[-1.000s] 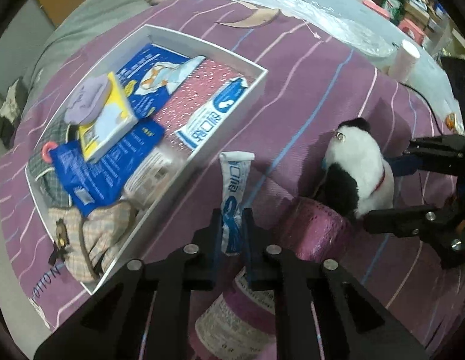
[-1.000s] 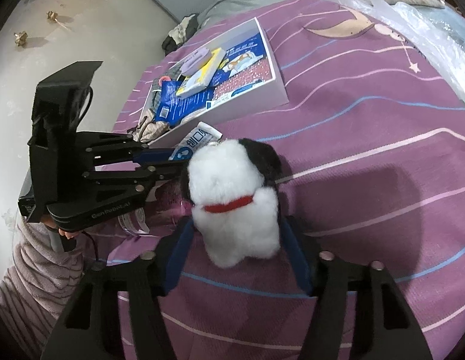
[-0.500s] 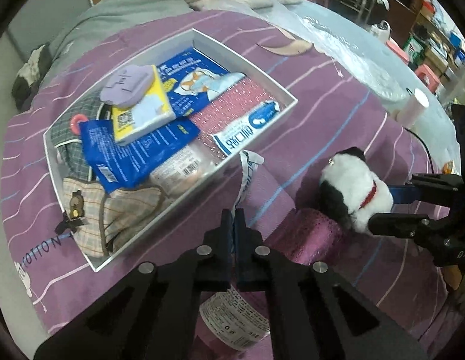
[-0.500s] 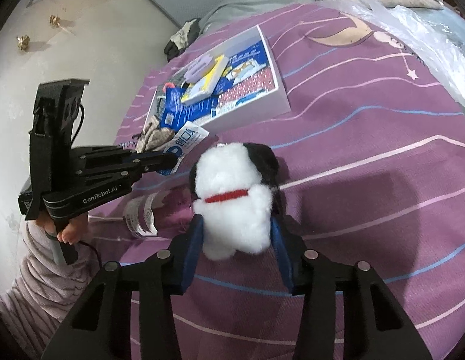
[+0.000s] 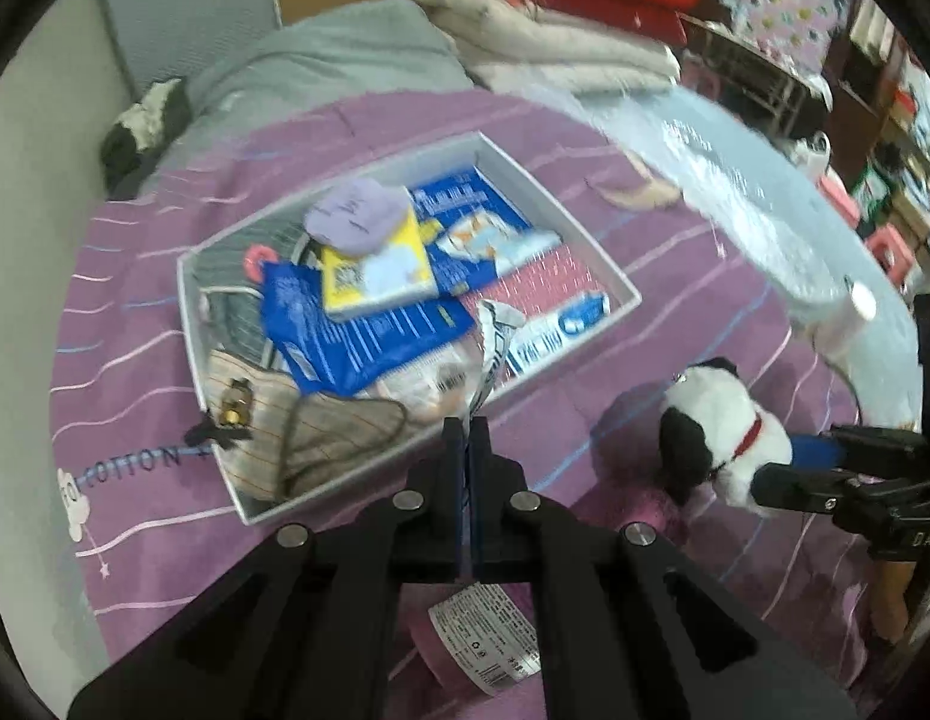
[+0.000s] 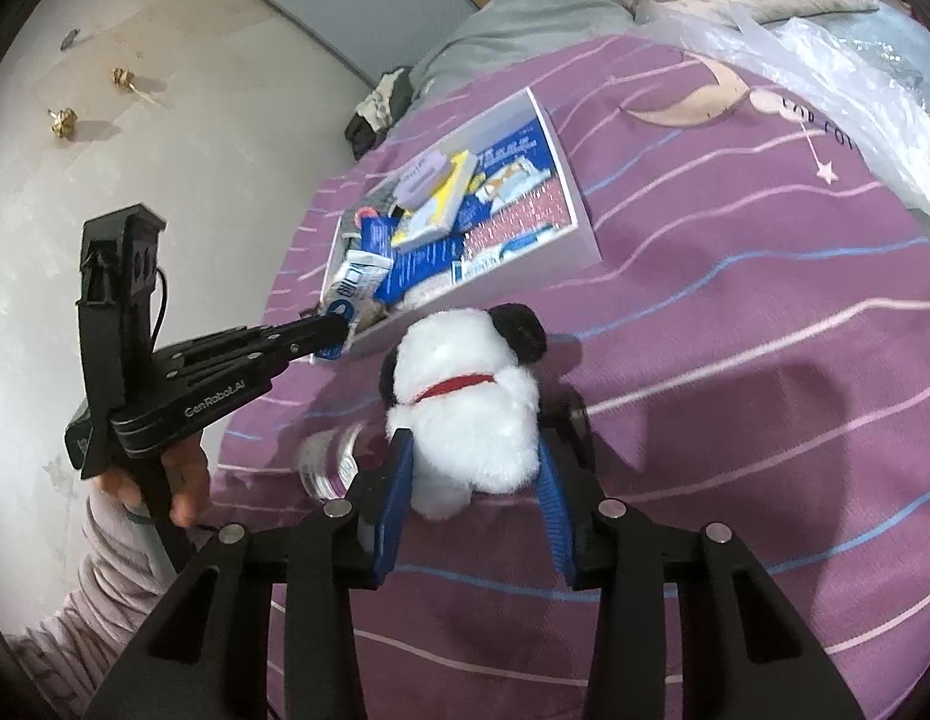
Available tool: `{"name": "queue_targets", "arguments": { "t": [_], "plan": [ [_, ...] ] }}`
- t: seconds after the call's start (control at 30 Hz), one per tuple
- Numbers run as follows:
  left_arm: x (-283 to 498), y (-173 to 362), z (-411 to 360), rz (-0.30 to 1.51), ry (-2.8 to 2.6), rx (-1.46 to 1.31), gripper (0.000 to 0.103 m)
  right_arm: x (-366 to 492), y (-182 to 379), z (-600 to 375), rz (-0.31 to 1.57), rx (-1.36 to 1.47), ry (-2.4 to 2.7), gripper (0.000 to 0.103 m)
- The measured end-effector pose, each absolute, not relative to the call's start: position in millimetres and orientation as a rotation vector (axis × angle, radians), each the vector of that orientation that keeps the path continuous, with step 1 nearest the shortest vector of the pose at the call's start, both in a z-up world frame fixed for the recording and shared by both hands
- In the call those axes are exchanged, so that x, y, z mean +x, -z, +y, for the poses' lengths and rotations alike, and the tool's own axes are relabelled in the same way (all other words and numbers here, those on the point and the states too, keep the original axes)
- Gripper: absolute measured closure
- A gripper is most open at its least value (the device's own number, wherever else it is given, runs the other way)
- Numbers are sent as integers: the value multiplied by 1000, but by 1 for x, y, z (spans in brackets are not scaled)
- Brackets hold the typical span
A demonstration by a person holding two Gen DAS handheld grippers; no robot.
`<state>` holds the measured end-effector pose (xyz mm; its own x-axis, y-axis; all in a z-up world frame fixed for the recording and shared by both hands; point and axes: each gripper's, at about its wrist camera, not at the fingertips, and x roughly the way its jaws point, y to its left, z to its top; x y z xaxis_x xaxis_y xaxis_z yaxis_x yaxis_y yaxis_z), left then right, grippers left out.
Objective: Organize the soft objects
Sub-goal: 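Carry the packet and plush dog over the white box with both grippers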
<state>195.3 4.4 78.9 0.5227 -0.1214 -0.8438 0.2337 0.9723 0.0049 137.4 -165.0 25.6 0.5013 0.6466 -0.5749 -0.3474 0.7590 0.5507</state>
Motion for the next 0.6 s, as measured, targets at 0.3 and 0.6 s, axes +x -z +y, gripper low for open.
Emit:
{"name": "queue_targets", "arguments": {
  "t": [0.3, 0.6],
  "plan": [
    [212, -81, 15, 1001, 155, 62, 101, 158, -46, -152, 812, 396, -608, 64],
    [243, -64, 28, 1035, 130, -46, 101, 224, -73, -125, 780, 364, -554, 64]
  ]
}}
